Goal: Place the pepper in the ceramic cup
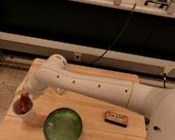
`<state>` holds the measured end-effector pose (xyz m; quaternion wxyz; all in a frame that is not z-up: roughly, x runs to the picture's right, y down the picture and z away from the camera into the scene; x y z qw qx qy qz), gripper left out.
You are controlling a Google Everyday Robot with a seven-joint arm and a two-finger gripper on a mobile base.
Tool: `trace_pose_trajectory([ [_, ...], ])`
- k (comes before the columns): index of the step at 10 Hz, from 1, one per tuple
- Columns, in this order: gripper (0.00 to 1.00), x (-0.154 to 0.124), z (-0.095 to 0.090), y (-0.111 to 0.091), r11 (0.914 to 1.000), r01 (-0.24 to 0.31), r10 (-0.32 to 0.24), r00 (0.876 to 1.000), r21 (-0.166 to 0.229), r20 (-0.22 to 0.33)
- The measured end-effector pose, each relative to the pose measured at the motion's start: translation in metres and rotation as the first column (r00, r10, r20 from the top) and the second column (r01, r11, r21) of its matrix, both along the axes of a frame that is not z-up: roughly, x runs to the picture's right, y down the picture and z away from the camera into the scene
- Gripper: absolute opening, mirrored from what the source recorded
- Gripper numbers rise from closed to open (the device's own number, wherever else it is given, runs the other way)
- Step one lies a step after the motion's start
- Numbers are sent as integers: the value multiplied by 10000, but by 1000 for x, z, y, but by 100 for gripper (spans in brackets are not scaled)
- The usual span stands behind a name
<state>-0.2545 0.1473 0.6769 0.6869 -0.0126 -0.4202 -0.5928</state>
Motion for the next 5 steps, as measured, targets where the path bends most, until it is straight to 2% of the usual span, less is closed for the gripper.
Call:
trace_pose_trajectory([
  [3, 77, 2, -3, 3, 9999, -61, 62, 9999, -81, 96],
  [5, 61, 4, 1, -4, 10000, -50, 50, 10000, -69, -30],
])
